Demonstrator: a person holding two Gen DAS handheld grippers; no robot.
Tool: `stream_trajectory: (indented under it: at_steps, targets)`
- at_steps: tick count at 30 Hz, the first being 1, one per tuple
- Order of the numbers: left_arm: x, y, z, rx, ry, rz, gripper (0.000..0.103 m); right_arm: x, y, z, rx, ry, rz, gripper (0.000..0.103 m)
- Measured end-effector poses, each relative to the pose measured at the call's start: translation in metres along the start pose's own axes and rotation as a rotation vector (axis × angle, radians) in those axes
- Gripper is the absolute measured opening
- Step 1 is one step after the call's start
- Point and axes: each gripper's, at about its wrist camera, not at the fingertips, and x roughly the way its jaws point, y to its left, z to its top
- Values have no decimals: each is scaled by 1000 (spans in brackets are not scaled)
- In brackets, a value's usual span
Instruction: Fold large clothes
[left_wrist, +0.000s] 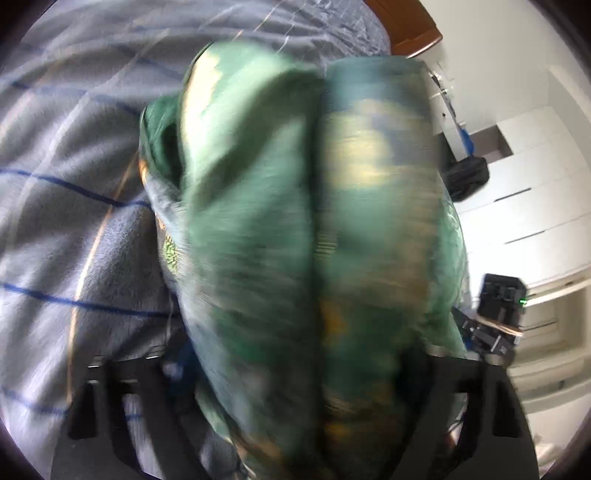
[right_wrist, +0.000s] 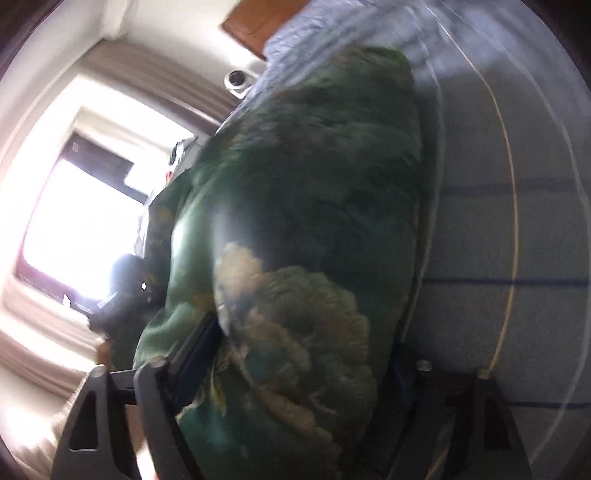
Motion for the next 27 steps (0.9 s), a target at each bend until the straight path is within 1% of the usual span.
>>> stream_trajectory:
  at_steps: [1, 2, 3, 4, 6, 7, 10, 13, 15, 16, 17, 18, 19, 20, 21, 22, 23, 24, 25, 26, 27]
  targets:
    - [-8, -11, -2, 26, -20, 31, 66, -8, 10, -2, -37, -20, 1, 68]
    - [-15, -22, -4, 53, -35, 51, 58, -16, 19, -2, -66, -37, 8, 67]
    - [-22, -33, -5, 80, -49, 65, 55, -23, 26, -3, -88, -51, 17, 66]
    - [-31, -47, -5, 109, -65, 67, 54, -32, 33, -1, -113, -70, 32, 66]
    - [-42, -63, -1, 137, -84, 49, 54, -53, 44, 6, -152, -122, 57, 66]
    - [-46, -73, 3, 150, -98, 41, 54, -61, 43, 13, -160, -142, 65, 66]
    - [-45, -97, 32, 179, -138, 18, 54, -81, 35, 41, -188, -187, 68, 66]
    - [-22, -117, 78, 205, -156, 29, 54, -85, 11, 78, -191, -201, 47, 66]
    - [-2, -122, 102, 212, -157, 40, 54, -81, -11, 100, -167, -192, 48, 66]
    - [14, -122, 118, 206, -146, 46, 54, -75, -21, 109, -156, -187, 39, 66]
    - [24, -118, 125, 200, -139, 50, 55, -67, -37, 118, -134, -173, 33, 66]
    - [37, -116, 132, 196, -131, 62, 55, -59, -44, 129, -112, -158, 34, 66]
    - [56, -110, 139, 189, -110, 81, 55, -48, -57, 135, -87, -141, 26, 66]
    - [67, -101, 139, 182, -93, 96, 59, -36, -74, 136, -51, -114, 15, 66]
    - [76, -97, 142, 171, -88, 112, 67, -27, -86, 141, -19, -95, 11, 67]
    - [83, -86, 141, 148, -104, 96, 71, -20, -101, 137, 32, -86, 22, 69]
    - [83, -80, 140, 123, -118, 64, 81, -19, -112, 133, 77, -95, 53, 76]
    - [82, -74, 138, 98, -130, 37, 93, -20, -117, 130, 102, -108, 74, 78]
    - [77, -70, 134, 81, -146, 34, 98, -24, -118, 125, 114, -130, 79, 82]
    - [73, -71, 131, 92, -161, 43, 100, -29, -115, 124, 109, -142, 61, 83]
    - [67, -77, 127, 120, -175, 58, 100, -34, -110, 122, 99, -147, 32, 83]
